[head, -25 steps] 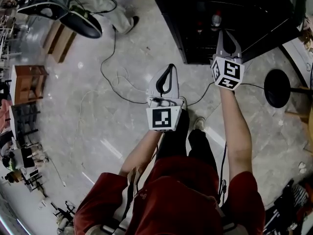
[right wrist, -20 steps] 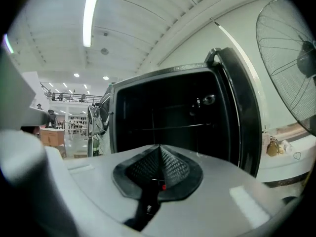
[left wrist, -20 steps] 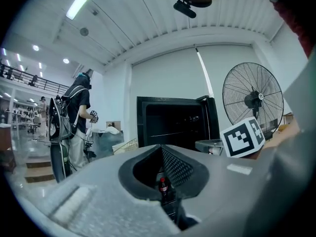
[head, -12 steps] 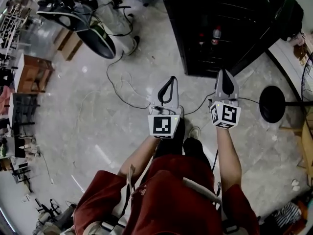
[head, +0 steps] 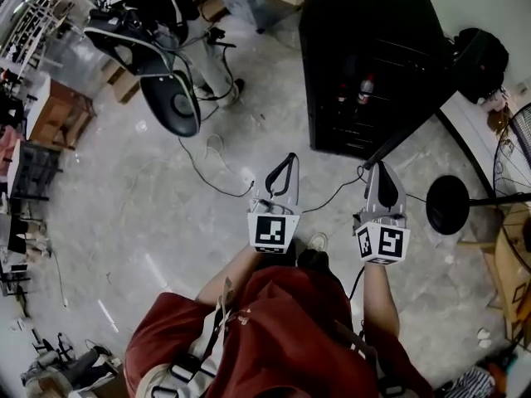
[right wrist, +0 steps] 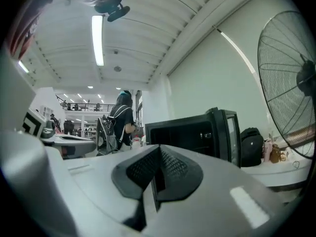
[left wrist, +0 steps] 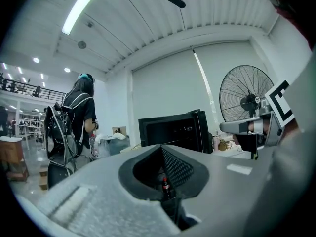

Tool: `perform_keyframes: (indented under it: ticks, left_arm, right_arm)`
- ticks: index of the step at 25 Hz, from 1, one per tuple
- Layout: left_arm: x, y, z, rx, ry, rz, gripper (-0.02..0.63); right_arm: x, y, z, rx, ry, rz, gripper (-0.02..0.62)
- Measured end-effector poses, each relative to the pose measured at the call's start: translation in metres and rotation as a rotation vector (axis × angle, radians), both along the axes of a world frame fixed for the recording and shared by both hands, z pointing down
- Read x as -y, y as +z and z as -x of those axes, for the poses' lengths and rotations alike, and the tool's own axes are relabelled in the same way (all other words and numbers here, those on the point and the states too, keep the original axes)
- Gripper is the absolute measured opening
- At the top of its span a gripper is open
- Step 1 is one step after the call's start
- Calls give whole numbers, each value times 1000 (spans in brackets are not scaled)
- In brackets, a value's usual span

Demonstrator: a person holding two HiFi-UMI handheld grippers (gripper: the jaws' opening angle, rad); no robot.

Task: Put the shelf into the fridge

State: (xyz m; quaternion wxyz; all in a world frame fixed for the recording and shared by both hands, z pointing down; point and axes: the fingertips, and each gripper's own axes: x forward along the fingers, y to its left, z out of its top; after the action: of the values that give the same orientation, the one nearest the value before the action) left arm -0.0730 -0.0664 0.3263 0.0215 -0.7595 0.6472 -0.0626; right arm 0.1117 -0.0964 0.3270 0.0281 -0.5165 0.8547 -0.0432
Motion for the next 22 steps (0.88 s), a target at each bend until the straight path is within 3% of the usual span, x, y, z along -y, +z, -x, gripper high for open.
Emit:
perform_keyframes:
  ticks: [9, 15, 22]
  left_arm:
    - [-3, -55, 42, 31, 23, -55, 6]
    - [2, -93, 68, 3, 21, -98, 6]
    - [10, -102, 71, 15, 19, -122, 6]
  right_arm:
    - [-16, -78, 1, -53, 43, -82, -11]
    - [-24, -116, 15, -17, 32, -112, -11]
    - [-16, -133, 12, -42, 55, -168, -9]
